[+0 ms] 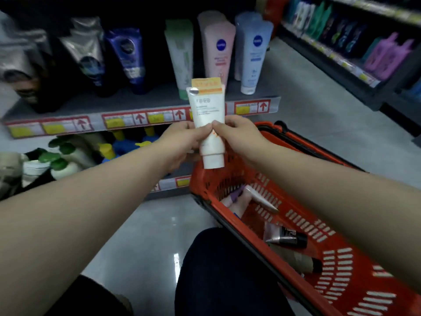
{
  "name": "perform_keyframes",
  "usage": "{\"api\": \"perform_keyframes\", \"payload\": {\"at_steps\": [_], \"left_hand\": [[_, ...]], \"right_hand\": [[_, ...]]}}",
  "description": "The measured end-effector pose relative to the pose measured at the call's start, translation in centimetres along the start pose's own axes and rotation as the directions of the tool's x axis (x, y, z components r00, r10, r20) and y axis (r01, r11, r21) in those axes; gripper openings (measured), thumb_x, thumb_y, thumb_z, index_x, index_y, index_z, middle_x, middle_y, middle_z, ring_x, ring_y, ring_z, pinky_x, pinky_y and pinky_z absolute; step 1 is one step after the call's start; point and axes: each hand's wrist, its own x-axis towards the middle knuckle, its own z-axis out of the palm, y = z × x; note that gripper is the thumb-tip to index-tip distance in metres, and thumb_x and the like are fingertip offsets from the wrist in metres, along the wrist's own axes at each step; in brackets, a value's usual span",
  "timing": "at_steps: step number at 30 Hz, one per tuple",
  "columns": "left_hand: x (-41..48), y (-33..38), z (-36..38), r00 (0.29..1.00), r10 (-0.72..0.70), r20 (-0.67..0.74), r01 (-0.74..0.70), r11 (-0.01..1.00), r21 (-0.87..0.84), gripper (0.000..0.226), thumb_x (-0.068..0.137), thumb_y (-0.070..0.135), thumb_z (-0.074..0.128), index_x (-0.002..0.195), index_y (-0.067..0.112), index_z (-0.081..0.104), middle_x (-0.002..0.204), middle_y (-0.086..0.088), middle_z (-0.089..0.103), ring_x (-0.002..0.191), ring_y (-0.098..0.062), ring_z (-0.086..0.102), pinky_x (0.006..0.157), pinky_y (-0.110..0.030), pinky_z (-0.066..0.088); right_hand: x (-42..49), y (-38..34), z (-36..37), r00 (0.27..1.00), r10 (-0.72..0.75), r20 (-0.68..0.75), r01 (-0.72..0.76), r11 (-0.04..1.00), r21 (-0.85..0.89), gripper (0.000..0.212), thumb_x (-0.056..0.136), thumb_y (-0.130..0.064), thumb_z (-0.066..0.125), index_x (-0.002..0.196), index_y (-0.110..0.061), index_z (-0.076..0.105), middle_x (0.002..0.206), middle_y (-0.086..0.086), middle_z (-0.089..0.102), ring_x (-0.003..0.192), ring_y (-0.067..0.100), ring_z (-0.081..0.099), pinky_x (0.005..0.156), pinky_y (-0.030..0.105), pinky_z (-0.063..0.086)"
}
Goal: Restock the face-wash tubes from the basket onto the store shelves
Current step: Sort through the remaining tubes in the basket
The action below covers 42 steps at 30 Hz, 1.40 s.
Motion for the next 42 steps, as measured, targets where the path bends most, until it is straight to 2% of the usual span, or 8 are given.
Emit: {"api": "perform_keyframes", "payload": {"at_steps": [3,5,15,20,23,26,35,42], "left_hand": [[-2.2,2.5,-3.1,0.993,0.094,-0.066,-0.096,0.995,-0.03,0.014,0.09,0.031,0.061,0.094,0.018,0.059,0.079,0.005,0.072,0.074,-0.011,0.068,0.068,-0.03,0.057],[-3.7,4.0,-5.0,0.982,0.139,-0.129,-0.148,0.987,-0.058,0.015,0.088,0.031,0.064,0.088,0.02,0.054,0.077,0.006,0.07,0.073,-0.011,0.067,0.071,-0.035,0.057],[-10.1,11.9,-14.6,0.879,0.338,-0.335,-0.357,0.934,0.008,0.017,0.085,0.029,0.068,0.097,0.019,0.061,0.103,0.0,0.071,0.089,-0.012,0.07,0.064,-0.031,0.058],[-11.5,15.8,-19.3,0.8,0.434,-0.415,-0.449,0.891,0.067,0.018,0.086,0.026,0.067,0.103,0.024,0.064,0.099,0.006,0.071,0.086,-0.008,0.069,0.06,-0.026,0.055],[-11.4,18.2,-22.4,0.734,0.453,-0.506,-0.504,0.863,0.041,0.027,0.083,0.02,0.071,0.108,0.019,0.059,0.102,0.0,0.069,0.089,-0.013,0.07,0.064,-0.031,0.058],[-11.1,20.6,-25.1,0.695,0.459,-0.554,-0.529,0.848,0.038,0.033,0.083,0.019,0.072,0.109,0.013,0.053,0.1,-0.001,0.068,0.083,-0.01,0.069,0.064,-0.029,0.059],[-8.2,24.5,-32.6,0.596,0.538,-0.596,-0.527,0.822,0.215,0.042,0.079,0.018,0.075,0.113,0.008,0.054,0.104,-0.006,0.069,0.098,-0.021,0.068,0.082,-0.048,0.057],[-6.4,24.4,-35.5,0.485,0.588,-0.647,-0.514,0.79,0.333,0.034,0.081,0.015,0.073,0.109,0.012,0.054,0.104,-0.004,0.067,0.095,-0.016,0.066,0.085,-0.04,0.056]], "right_hand": [[0.1,-4.0,2.3,0.997,-0.057,0.046,0.054,0.996,0.064,0.02,0.094,-0.022,0.057,0.106,-0.008,0.064,0.089,0.002,0.066,0.076,0.011,0.061,0.067,0.025,0.05],[0.1,-6.4,3.8,0.993,-0.095,0.076,0.089,0.994,0.069,0.02,0.093,-0.024,0.057,0.104,-0.009,0.064,0.09,0.004,0.066,0.079,0.016,0.063,0.069,0.031,0.055],[-0.6,-18.5,10.7,0.938,-0.282,0.203,0.256,0.956,0.142,0.02,0.094,-0.023,0.056,0.11,-0.012,0.062,0.102,0.004,0.068,0.088,0.015,0.066,0.073,0.029,0.058],[0.2,-24.3,14.2,0.911,-0.365,0.192,0.348,0.93,0.12,0.023,0.093,-0.025,0.059,0.113,-0.015,0.062,0.106,0.005,0.068,0.094,0.019,0.066,0.081,0.037,0.058],[1.5,-27.8,16.3,0.881,-0.444,0.162,0.436,0.896,0.086,0.016,0.089,-0.025,0.063,0.099,-0.013,0.066,0.097,0.008,0.07,0.091,0.024,0.067,0.083,0.05,0.056],[3.1,-30.9,18.2,0.85,-0.502,0.159,0.5,0.864,0.056,0.014,0.088,-0.025,0.063,0.095,-0.013,0.066,0.09,0.004,0.069,0.083,0.019,0.064,0.085,0.047,0.056],[8.5,-35.7,24.3,0.847,-0.511,0.148,0.503,0.86,0.088,0.015,0.09,-0.018,0.061,0.103,-0.012,0.066,0.104,0.007,0.07,0.098,0.024,0.066,0.089,0.046,0.054],[10.4,-36.1,27.8,0.861,-0.488,0.144,0.465,0.87,0.167,0.029,0.092,-0.012,0.058,0.121,-0.01,0.061,0.117,0.007,0.066,0.1,0.017,0.062,0.092,0.036,0.053]]}}
